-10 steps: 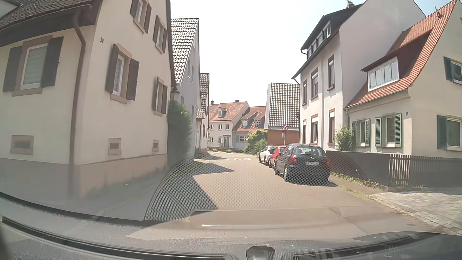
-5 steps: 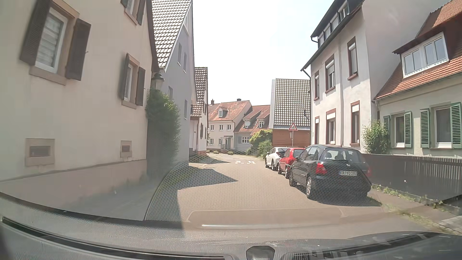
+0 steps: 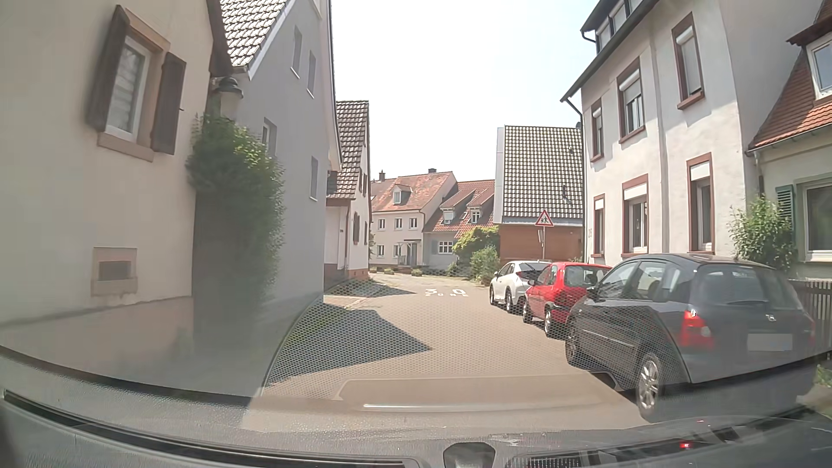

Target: Follow the waypoints while adhering to traffic rules and regulations

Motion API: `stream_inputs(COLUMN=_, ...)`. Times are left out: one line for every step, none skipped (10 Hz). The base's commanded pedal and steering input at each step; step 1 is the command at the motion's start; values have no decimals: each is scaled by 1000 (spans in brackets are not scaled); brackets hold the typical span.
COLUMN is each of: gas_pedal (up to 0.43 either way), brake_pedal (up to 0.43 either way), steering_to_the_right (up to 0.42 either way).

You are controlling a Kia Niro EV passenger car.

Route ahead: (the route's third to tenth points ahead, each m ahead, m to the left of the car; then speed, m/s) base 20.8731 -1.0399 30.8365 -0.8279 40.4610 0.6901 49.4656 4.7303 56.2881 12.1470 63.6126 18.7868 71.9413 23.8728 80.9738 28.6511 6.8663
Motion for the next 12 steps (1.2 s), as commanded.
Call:
stream_inputs(gas_pedal=0, brake_pedal=0, steering_to_the_right=-3)
stream_inputs(gas_pedal=0, brake_pedal=0, steering_to_the_right=-2)
stream_inputs(gas_pedal=0, brake_pedal=0, steering_to_the_right=-1)
stream_inputs(gas_pedal=0, brake_pedal=0, steering_to_the_right=-1)
stream_inputs(gas_pedal=0, brake_pedal=0, steering_to_the_right=0)
stream_inputs(gas_pedal=0, brake_pedal=0, steering_to_the_right=0)
stream_inputs(gas_pedal=0, brake_pedal=0, steering_to_the_right=0)
stream_inputs(gas_pedal=0, brake_pedal=0, steering_to_the_right=3)
stream_inputs(gas_pedal=0, brake_pedal=0, steering_to_the_right=3)
stream_inputs(gas_pedal=0, brake_pedal=0, steering_to_the_right=3)
stream_inputs(gas_pedal=0, brake_pedal=0, steering_to_the_right=3)
stream_inputs(gas_pedal=0, brake_pedal=0, steering_to_the_right=3)
